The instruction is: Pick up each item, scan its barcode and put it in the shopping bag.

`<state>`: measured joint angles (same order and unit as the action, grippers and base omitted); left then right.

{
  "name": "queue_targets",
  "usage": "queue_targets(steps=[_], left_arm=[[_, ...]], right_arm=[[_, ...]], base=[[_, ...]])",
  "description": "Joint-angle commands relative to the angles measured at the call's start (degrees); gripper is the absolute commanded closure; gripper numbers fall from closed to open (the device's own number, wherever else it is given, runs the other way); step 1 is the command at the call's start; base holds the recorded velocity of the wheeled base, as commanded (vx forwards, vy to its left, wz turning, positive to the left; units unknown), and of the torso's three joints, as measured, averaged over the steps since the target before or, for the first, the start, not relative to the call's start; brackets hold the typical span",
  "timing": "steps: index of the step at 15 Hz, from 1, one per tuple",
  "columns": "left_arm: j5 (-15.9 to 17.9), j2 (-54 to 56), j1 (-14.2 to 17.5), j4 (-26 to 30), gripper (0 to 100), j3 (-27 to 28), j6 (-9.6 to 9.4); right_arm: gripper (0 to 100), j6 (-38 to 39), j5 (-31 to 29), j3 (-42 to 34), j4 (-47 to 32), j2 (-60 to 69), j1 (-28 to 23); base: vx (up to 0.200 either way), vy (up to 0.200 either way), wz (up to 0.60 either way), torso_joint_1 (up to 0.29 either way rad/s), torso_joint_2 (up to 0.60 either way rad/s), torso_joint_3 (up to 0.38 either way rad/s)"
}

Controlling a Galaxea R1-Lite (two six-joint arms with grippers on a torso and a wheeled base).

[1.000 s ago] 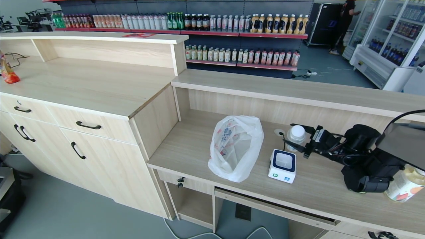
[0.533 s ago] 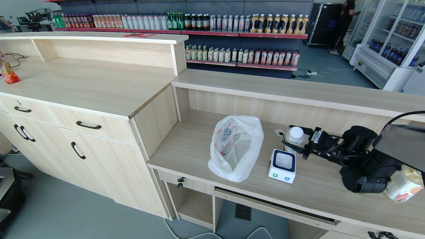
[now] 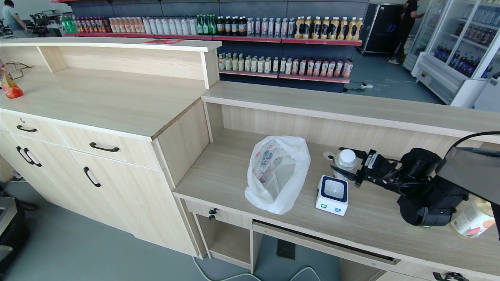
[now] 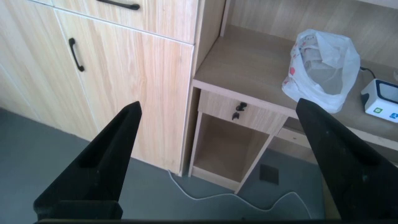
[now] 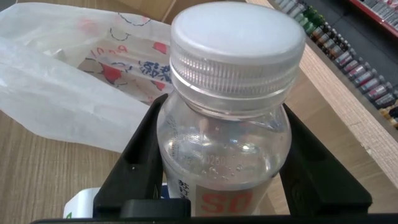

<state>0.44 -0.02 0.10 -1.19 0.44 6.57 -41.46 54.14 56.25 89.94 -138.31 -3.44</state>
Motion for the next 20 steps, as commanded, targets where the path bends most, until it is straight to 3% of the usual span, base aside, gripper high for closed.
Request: queue_targets(steps=[1, 13, 17, 19, 20], left_arm=[[0.0, 0.0, 0.0, 0.0, 0, 0.0, 0.02], [0.0, 0.0, 0.0, 0.0, 0, 0.0, 0.02], [0.0, 0.0, 0.0, 0.0, 0, 0.0, 0.02], [0.0, 0.0, 0.0, 0.0, 0, 0.0, 0.02], [0.0, 0.0, 0.0, -0.1, 0, 0.0, 0.02]], right_arm=[[100, 0.0, 0.0, 0.1, 0.1, -0.3, 0.0], [100, 1.9, 0.3, 0.9, 0.1, 0.1, -0.2], [100, 11.2, 0.2, 0.8, 0.1, 6.0, -2.7], [100, 18.6, -4.4, -2.7, 0.1, 12.4, -4.9], [100, 19.7, -11.9, -6.1, 0.1, 14.6, -5.1]], base=[[0.0, 0.0, 0.0, 0.0, 0.0, 0.0], [0.0, 0.0, 0.0, 0.0, 0.0, 0.0], [0.0, 0.0, 0.0, 0.0, 0.0, 0.0], [0.0, 0.0, 0.0, 0.0, 0.0, 0.0], [0.0, 0.0, 0.0, 0.0, 0.0, 0.0]])
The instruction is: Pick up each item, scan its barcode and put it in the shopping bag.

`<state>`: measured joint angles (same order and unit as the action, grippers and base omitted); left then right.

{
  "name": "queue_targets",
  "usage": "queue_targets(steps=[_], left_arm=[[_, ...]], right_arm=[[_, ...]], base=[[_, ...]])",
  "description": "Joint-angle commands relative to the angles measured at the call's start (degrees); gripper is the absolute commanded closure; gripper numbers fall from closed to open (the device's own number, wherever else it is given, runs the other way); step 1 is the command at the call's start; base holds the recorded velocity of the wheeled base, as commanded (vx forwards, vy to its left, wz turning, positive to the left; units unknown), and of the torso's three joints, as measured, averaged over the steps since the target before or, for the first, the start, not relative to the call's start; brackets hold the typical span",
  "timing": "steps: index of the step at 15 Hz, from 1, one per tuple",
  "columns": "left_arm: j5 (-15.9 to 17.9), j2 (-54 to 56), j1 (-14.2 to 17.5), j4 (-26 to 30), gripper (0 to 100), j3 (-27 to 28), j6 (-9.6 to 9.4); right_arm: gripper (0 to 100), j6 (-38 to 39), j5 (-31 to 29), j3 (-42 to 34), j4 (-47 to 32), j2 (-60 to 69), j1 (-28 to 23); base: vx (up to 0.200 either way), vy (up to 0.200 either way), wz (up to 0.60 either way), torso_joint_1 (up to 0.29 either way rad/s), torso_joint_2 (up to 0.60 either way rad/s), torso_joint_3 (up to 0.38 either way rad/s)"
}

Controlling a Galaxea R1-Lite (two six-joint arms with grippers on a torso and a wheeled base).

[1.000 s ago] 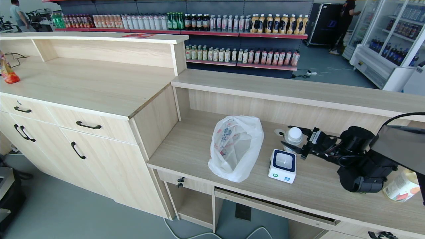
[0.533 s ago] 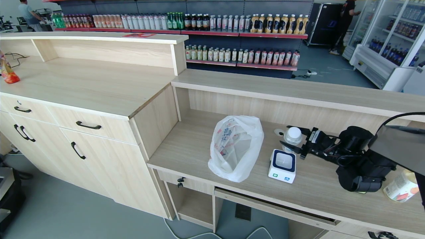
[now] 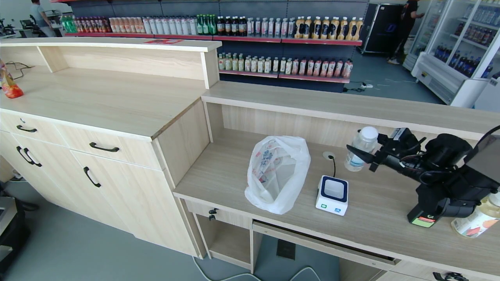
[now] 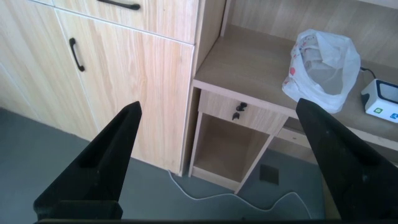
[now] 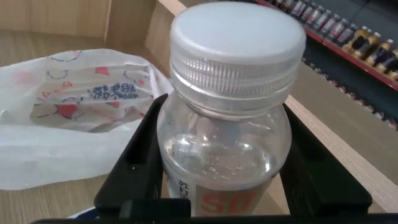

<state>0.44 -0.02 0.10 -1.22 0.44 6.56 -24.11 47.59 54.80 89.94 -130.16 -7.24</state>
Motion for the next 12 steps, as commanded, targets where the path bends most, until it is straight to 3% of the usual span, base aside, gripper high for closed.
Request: queue_targets(steps=[1, 5, 12], left_arm=[[0.0, 0.0, 0.0, 0.0, 0, 0.0, 0.03], [0.0, 0.0, 0.0, 0.0, 0, 0.0, 0.03], [0.0, 0.0, 0.0, 0.0, 0, 0.0, 0.03]], right_arm=[[100, 2.5, -14.8, -6.8, -0.2, 8.2, -1.3], [100, 2.6, -40.4, -10.3, -2.9, 12.8, -0.8], [100, 2.2, -51.8, -11.5, -2.4, 14.2, -0.6]], base=[[0.0, 0.0, 0.0, 0.0, 0.0, 0.0], [0.0, 0.0, 0.0, 0.0, 0.0, 0.0], [0.0, 0.0, 0.0, 0.0, 0.0, 0.0]])
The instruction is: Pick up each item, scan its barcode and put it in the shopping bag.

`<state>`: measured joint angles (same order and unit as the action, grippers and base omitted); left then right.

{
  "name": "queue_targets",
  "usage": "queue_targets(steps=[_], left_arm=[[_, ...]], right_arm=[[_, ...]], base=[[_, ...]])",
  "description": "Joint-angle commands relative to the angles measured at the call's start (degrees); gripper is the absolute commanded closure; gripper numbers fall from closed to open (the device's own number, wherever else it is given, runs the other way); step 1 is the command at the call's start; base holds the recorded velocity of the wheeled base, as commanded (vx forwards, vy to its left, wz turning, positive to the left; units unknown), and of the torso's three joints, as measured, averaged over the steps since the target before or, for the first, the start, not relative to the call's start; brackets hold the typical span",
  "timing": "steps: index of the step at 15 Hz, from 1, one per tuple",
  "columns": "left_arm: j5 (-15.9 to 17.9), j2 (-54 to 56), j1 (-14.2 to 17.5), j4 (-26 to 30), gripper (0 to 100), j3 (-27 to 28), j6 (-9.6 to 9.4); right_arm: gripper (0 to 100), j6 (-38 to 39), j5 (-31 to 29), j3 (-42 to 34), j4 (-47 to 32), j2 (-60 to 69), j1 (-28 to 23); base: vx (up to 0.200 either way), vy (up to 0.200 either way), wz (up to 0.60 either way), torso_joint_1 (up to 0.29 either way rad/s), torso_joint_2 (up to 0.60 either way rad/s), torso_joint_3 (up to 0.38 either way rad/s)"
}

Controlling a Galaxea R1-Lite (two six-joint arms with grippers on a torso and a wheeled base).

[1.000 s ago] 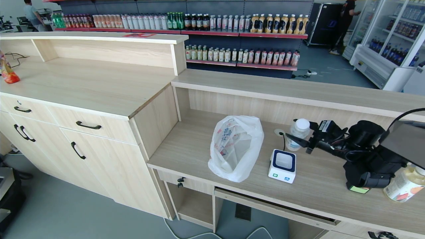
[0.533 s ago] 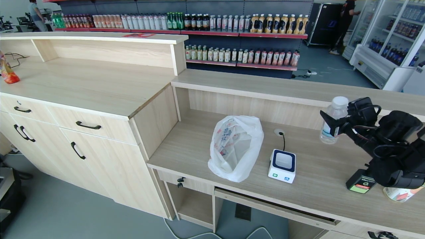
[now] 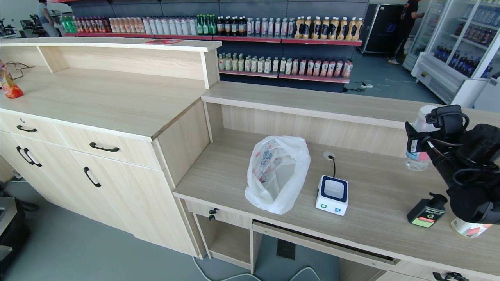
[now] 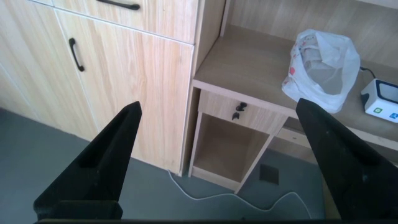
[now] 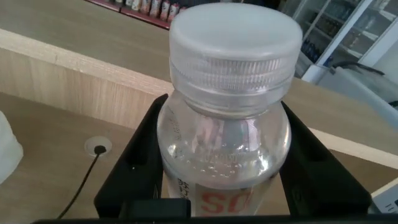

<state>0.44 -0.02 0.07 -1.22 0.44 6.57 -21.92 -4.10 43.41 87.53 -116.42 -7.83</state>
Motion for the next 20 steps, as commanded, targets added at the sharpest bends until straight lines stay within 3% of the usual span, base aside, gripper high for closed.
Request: queue_targets(steps=[1, 5, 12, 20], left_arm=[[0.0, 0.0, 0.0, 0.0, 0, 0.0, 0.02], [0.0, 0.0, 0.0, 0.0, 0, 0.0, 0.02], [0.0, 0.0, 0.0, -0.1, 0, 0.0, 0.02], [0.0, 0.0, 0.0, 0.0, 0, 0.0, 0.02]], right_arm=[[100, -0.1, 0.0, 0.0, -0.2, 0.5, 0.0], [100, -0.4, 0.5, -0.3, -0.4, 0.8, 0.0], [100, -0.3, 1.6, -0.2, -0.3, 0.6, 4.0], [100, 14.1, 5.4, 7.1, 2.5, -14.2, 9.8]], base=[[0.0, 0.0, 0.0, 0.0, 0.0, 0.0], [0.0, 0.0, 0.0, 0.0, 0.0, 0.0], [0.0, 0.0, 0.6, 0.003, 0.0, 0.002], [0.0, 0.0, 0.07, 0.001, 0.0, 0.0]])
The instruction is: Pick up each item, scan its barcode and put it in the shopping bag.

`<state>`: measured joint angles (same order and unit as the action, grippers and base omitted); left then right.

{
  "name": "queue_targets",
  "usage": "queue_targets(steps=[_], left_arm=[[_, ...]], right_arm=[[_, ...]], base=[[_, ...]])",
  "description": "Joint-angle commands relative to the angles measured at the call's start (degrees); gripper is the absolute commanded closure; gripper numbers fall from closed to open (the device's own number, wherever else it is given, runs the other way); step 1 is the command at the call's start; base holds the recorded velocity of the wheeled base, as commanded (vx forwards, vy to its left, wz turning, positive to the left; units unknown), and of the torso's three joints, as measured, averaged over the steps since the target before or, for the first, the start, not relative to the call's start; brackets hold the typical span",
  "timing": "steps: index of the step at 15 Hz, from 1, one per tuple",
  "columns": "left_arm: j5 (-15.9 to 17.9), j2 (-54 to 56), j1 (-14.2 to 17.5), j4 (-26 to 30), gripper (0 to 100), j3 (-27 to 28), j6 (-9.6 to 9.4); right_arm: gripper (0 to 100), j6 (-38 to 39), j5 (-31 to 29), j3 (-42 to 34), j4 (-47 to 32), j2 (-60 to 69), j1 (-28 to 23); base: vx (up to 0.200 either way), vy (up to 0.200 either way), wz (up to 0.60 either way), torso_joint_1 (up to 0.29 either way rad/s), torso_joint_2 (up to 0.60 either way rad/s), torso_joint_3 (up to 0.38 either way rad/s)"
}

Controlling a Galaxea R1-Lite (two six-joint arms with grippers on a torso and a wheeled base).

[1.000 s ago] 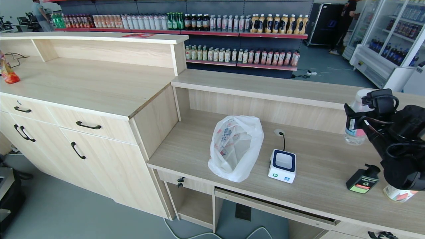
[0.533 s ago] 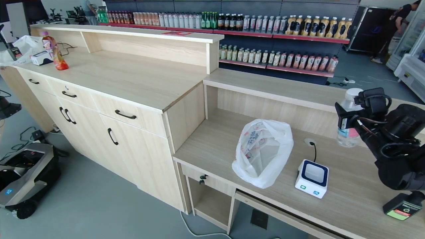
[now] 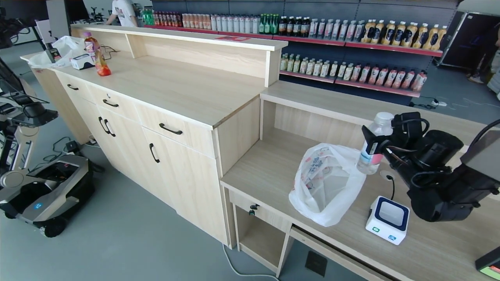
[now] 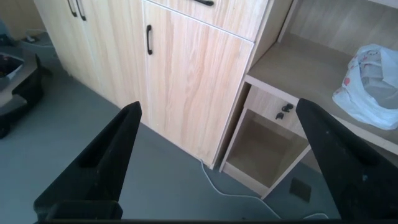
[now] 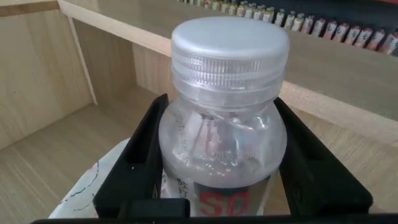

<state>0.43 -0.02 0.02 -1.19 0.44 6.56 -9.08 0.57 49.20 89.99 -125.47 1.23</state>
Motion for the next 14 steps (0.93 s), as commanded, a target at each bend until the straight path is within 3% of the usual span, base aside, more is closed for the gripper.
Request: queue_targets(steps=[1, 6, 14], left_arm=[[0.0, 0.0, 0.1, 0.0, 0, 0.0, 0.03], [0.0, 0.0, 0.1, 0.0, 0, 0.0, 0.03], [0.0, 0.0, 0.1, 0.0, 0, 0.0, 0.03]], right_arm=[[100, 2.5, 1.2, 1.9, 0.0, -6.5, 0.9], [100, 5.5, 5.9, 8.2, 0.0, -13.7, 1.5], [100, 5.4, 8.4, 17.1, 0.0, -21.7, 1.4]], base=[[0.0, 0.0, 0.0, 0.0, 0.0, 0.0], [0.0, 0.0, 0.0, 0.0, 0.0, 0.0], [0.0, 0.0, 0.0, 0.0, 0.0, 0.0]])
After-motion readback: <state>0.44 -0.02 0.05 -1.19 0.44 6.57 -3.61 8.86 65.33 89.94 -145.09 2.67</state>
